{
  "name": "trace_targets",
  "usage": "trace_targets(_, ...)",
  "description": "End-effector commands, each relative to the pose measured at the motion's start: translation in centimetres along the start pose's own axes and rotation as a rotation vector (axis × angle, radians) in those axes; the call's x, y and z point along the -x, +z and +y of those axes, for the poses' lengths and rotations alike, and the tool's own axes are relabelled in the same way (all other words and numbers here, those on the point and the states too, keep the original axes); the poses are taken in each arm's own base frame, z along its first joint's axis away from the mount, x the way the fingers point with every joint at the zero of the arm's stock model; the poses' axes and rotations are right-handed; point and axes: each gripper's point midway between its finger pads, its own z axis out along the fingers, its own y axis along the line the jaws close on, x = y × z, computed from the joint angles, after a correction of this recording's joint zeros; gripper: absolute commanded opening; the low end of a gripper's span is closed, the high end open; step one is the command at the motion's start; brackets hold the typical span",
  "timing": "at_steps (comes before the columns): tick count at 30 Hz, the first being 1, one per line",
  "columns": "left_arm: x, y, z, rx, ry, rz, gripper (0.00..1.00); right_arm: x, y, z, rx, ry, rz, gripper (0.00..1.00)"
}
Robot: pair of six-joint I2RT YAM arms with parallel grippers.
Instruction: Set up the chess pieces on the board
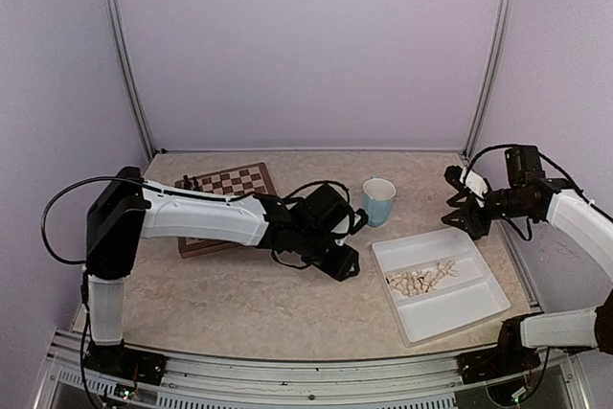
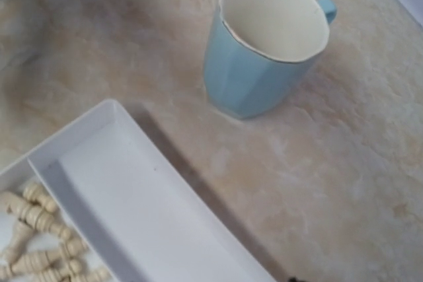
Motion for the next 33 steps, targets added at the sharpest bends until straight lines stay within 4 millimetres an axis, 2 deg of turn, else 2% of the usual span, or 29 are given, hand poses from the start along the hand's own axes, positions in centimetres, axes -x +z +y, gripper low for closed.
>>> trace_targets(1,4.3,-7.4,9.6,0.25,-0.083,-0.121,0.5,1.0,1.4,0.0,0.043,0.047,-0.082,0.49)
trace_targets(5,8.6,-12.8,18.3,0.4,-0.216,-0.246,0.63,2.3,1.9,0.1,0.096,0.064,-0.122,0.5)
trace_targets(6,9.4,-14.2,21.2,0.436,-0.264,-0.269,0.67,2.6,2.1,0.2,0.104,0.061,-0.127,0.5)
trace_targets(8,12.1,-17.1,24.7,0.49,-0.318,-0.34,0.72,3.1,2.4,0.7,0.114,0.048,-0.132,0.5)
trace_targets(10,13.6,-19.1,28.7,0.559,-0.371,-0.376,0.77,3.4,2.8,1.3,0.128,0.04,-0.134,0.51)
trace_targets(12,14.3,-19.6,32.4,0.579,-0.421,-0.376,0.79,3.4,3.2,1.9,0.141,0.036,-0.13,0.5)
trace_targets(15,15.1,-20.3,37.0,0.555,-0.485,-0.393,0.82,3.4,3.8,2.9,0.154,0.024,-0.123,0.5)
trace_targets(17,14.4,-18.9,40.2,0.549,-0.519,-0.373,0.84,3.5,4.0,3.5,0.166,0.015,-0.122,0.5)
trace_targets(21,12.5,-17.2,45.1,0.559,-0.572,-0.349,0.86,3.1,4.3,4.1,0.178,0.019,-0.111,0.5)
trace_targets(24,11.3,-16.0,47.3,0.545,-0.594,-0.336,0.86,2.7,4.5,4.4,0.19,0.029,-0.104,0.5)
trace_targets(33,9.4,-15.8,51.2,0.535,-0.624,-0.339,0.87,1.6,5.7,4.9,0.218,0.042,-0.063,0.51)
